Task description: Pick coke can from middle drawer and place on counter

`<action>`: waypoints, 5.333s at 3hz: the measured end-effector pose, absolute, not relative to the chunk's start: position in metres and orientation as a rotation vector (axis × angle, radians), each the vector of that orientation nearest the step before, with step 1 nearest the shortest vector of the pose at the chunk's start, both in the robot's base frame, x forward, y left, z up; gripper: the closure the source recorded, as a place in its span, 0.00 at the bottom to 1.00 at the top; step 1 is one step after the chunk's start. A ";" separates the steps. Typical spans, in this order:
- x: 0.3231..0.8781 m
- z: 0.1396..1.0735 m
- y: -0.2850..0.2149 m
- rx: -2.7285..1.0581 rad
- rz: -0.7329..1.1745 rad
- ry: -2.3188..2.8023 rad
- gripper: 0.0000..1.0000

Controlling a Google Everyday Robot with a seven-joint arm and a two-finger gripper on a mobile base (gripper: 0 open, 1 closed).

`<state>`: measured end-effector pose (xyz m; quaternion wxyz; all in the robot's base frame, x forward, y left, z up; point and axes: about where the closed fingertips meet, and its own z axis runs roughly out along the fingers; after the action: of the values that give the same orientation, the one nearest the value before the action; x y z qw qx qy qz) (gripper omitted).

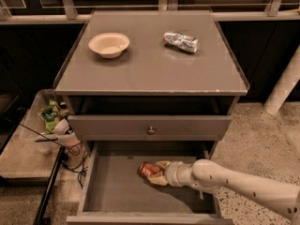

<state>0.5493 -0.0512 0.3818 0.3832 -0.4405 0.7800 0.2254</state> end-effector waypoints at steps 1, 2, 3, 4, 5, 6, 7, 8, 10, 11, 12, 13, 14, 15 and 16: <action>0.543 0.397 -0.062 -1.154 0.578 1.999 1.00; 0.528 0.433 -0.081 -1.193 0.574 1.984 1.00; 0.515 0.466 -0.098 -1.209 0.584 1.962 1.00; 0.505 0.495 -0.108 -1.227 0.589 1.931 1.00; 0.503 0.530 -0.117 -1.251 0.567 1.895 1.00; 0.513 0.576 -0.120 -1.314 0.497 1.846 1.00; 0.528 0.631 -0.120 -1.392 0.393 1.808 1.00; 0.551 0.697 -0.137 -1.410 0.301 1.797 1.00; 0.526 0.704 -0.144 -1.392 0.310 1.792 1.00; 0.494 0.733 -0.162 -1.345 0.261 1.756 1.00; 0.481 0.773 -0.175 -1.334 0.185 1.700 1.00; 0.492 0.828 -0.186 -1.364 0.088 1.634 1.00; 0.517 0.889 -0.193 -1.384 0.011 1.565 1.00; 0.517 0.889 -0.193 -1.384 0.012 1.565 1.00; 0.529 0.893 -0.180 -1.400 0.033 1.511 1.00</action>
Offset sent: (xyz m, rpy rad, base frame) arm -0.0387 -0.0654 0.0989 -0.0511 -0.0163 0.0689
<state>0.5292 -0.1796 0.8927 0.5147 -0.5826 0.6289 0.0137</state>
